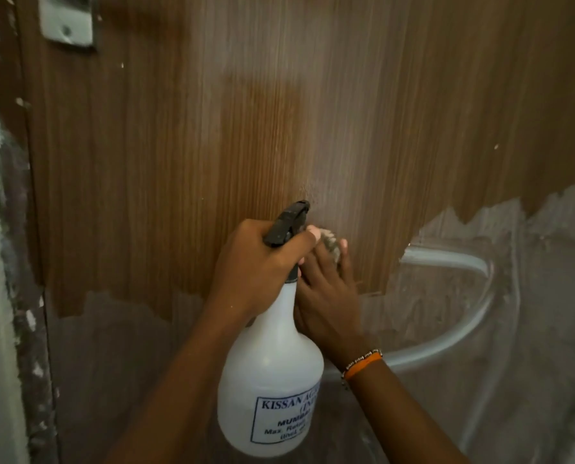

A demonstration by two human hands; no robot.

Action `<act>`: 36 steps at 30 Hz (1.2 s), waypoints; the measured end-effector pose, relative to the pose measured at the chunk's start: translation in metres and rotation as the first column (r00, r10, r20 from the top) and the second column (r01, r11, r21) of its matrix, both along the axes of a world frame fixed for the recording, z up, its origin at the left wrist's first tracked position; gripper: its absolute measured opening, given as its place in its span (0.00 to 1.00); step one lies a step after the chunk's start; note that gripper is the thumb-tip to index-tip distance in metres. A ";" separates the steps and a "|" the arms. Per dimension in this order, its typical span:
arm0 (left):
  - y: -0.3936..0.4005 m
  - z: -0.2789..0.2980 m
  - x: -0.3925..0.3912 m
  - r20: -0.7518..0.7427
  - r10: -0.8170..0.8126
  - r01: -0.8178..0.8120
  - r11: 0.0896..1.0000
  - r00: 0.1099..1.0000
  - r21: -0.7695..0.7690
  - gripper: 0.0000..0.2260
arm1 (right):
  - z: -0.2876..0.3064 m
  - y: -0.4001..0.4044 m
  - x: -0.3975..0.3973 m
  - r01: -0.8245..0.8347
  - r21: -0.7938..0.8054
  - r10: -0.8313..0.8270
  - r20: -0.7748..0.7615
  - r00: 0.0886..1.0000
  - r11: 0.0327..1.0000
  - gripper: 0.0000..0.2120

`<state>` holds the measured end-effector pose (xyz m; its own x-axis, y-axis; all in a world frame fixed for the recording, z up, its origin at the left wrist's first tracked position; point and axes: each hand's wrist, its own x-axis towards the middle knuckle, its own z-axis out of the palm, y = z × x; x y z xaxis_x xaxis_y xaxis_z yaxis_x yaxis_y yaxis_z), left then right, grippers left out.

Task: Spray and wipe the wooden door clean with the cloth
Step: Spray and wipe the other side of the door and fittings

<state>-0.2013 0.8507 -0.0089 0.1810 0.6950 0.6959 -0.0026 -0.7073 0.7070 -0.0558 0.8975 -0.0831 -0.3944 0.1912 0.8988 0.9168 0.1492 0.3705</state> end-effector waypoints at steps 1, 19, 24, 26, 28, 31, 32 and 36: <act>0.000 -0.001 -0.001 -0.001 -0.004 0.004 1.000 1.000 0.000 0.19 | 0.000 -0.002 0.008 0.006 -0.003 -0.006 0.098 0.995 1.000 0.27; 0.006 -0.001 -0.049 0.153 -0.122 0.130 0.990 0.981 -0.047 0.11 | 0.091 -0.001 -0.034 -0.169 0.007 0.165 -0.269 0.949 0.986 0.30; 0.007 -0.002 -0.062 0.135 -0.091 0.099 0.994 0.987 -0.053 0.12 | 0.032 -0.002 -0.033 -0.109 -0.110 0.130 0.208 0.969 0.988 0.23; 0.005 -0.006 -0.061 0.117 -0.083 0.091 0.994 0.990 -0.063 0.12 | 0.026 -0.006 -0.003 -0.073 -0.071 0.085 0.178 0.980 0.995 0.25; 0.003 -0.010 -0.056 0.095 -0.105 0.112 0.991 0.990 -0.074 0.12 | 0.029 -0.010 0.033 -0.059 0.028 0.059 -0.006 0.998 0.998 0.29; 0.003 -0.013 -0.041 0.074 -0.123 0.131 0.985 0.990 -0.111 0.12 | 0.040 -0.017 0.087 -0.057 0.111 0.099 -0.418 0.903 0.992 0.29; 0.002 -0.014 -0.035 0.066 -0.124 0.131 0.984 0.990 -0.118 0.12 | 0.040 -0.018 0.099 -0.045 0.111 0.095 -0.506 0.857 0.993 0.29; 0.000 -0.018 -0.012 0.034 -0.093 0.096 0.987 0.995 -0.126 0.13 | 0.033 -0.016 0.103 0.005 0.139 0.096 -0.709 0.698 0.990 0.31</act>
<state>-0.2131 0.8511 -0.0272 0.2321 0.7589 0.6085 -0.0858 -0.6072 0.7899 0.0477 0.8812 -0.0505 0.3688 0.0612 0.9275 0.9061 0.1990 -0.3734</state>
